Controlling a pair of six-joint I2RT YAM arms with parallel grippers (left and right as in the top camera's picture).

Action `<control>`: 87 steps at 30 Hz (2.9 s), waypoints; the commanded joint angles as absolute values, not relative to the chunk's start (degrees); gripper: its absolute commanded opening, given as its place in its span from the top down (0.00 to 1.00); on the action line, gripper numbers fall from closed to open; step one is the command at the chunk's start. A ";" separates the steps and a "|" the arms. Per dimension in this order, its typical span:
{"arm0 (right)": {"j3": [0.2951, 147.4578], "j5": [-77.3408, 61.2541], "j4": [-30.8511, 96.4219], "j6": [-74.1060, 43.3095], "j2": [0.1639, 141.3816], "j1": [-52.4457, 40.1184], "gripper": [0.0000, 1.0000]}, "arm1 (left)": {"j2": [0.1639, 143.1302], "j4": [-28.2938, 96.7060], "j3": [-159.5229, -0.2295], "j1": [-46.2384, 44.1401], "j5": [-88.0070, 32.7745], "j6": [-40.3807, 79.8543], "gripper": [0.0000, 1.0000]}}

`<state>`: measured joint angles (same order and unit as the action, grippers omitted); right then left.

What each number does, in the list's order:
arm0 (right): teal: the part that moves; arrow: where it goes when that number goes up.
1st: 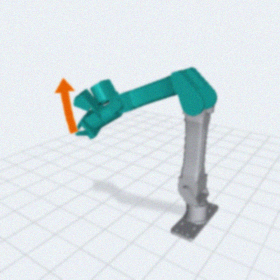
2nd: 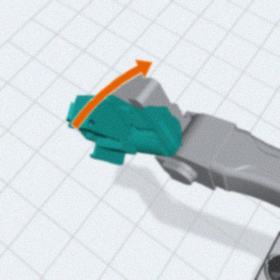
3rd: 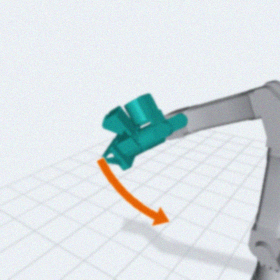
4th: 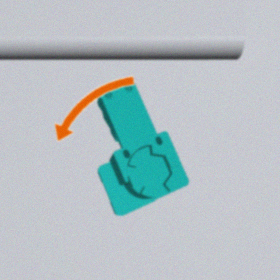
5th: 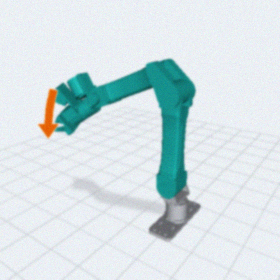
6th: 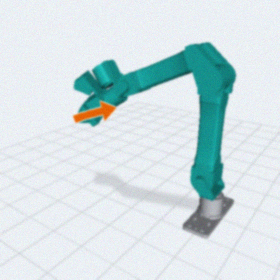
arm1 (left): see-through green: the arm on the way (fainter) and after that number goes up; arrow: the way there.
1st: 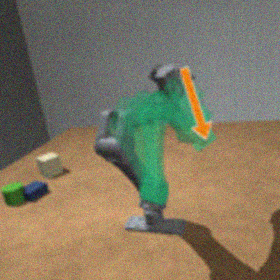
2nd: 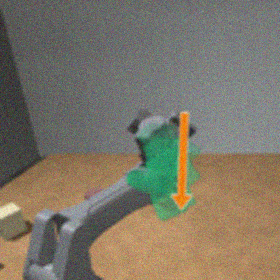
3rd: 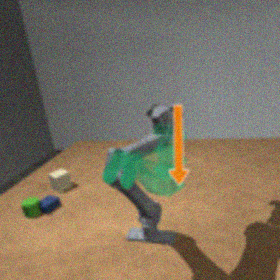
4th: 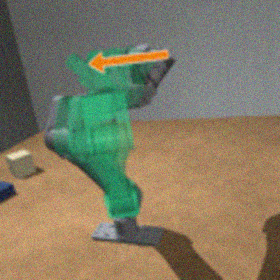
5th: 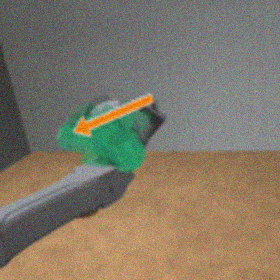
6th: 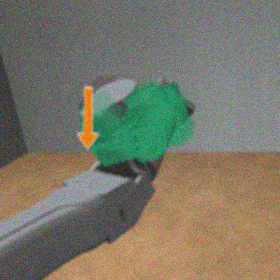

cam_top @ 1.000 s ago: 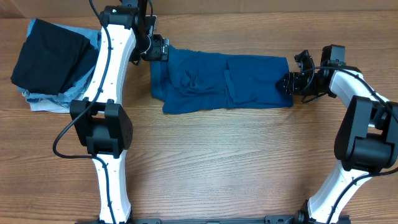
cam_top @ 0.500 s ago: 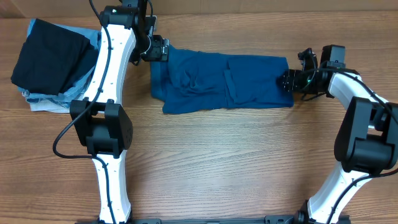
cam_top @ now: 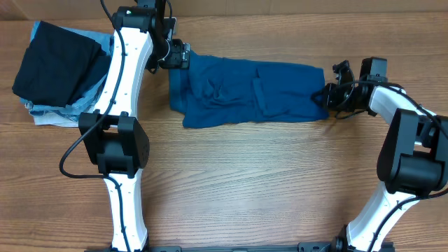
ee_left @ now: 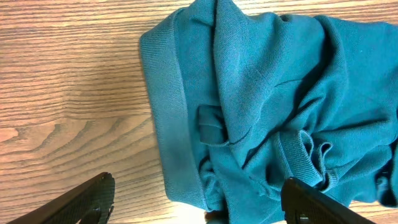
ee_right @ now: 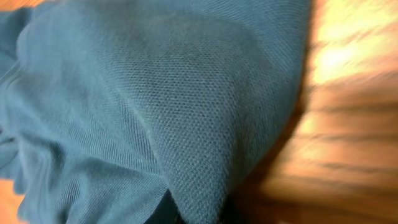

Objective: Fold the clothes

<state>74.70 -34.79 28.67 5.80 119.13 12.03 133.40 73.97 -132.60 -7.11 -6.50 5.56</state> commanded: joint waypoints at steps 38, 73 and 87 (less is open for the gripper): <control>108.33 -15.40 50.94 15.03 119.74 -19.16 0.96 | 133.40 71.29 -133.29 -7.42 -4.01 5.08 0.10; 111.09 -24.05 47.90 12.84 120.25 -27.38 0.19 | 133.40 71.29 -133.29 -7.42 -4.34 5.13 0.17; 111.02 -15.38 57.43 -0.25 113.06 4.43 0.00 | 134.78 60.23 -133.21 -20.43 -15.40 -4.10 0.96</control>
